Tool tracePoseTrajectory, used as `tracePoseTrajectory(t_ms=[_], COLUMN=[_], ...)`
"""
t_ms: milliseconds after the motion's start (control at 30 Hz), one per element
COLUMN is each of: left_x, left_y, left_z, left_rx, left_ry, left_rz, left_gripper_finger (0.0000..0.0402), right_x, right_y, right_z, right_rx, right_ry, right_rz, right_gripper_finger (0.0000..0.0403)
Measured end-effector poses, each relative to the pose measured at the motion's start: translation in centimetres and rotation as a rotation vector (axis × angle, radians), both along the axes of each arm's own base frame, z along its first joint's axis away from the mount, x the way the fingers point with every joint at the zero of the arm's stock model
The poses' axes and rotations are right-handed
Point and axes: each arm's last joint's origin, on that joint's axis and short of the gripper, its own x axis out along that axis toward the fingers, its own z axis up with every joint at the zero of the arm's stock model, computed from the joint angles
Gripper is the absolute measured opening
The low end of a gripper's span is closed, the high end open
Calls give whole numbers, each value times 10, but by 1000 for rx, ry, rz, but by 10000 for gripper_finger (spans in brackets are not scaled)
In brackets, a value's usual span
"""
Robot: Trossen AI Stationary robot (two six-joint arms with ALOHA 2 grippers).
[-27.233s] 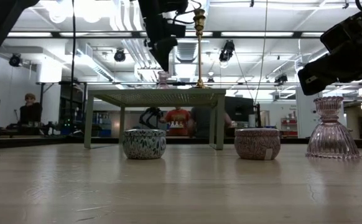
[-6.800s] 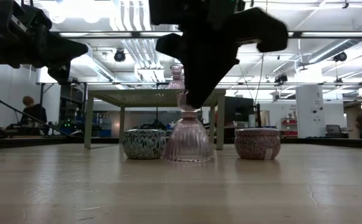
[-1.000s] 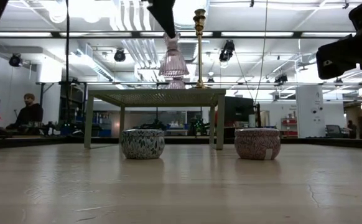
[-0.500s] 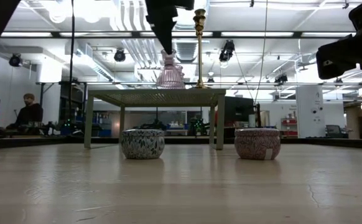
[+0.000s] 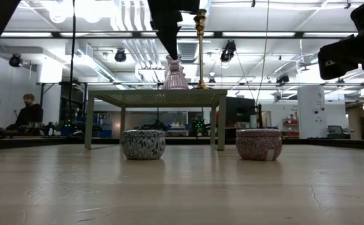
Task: Pick & Place candle stick holders
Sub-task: Put the purple candle holder on the shelf aligned with the purple candle holders
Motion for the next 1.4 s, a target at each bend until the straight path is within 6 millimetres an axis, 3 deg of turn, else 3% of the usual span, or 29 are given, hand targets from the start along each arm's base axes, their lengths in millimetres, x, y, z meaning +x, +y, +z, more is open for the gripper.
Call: tracePoseTrajectory(t_ms=[300,1400], left_x=[1,0], left_y=[3,3], left_z=[-10,-2], left_rx=[61,69], left_ry=[31,-2], left_rz=[13,17], left_gripper_finger=[23,44], right_x=[0,0], right_y=[0,0], right_z=[0,0], right_rx=[4,0], right_ry=[0,0], right_rz=[0,0], right_gripper_finger=[8,8])
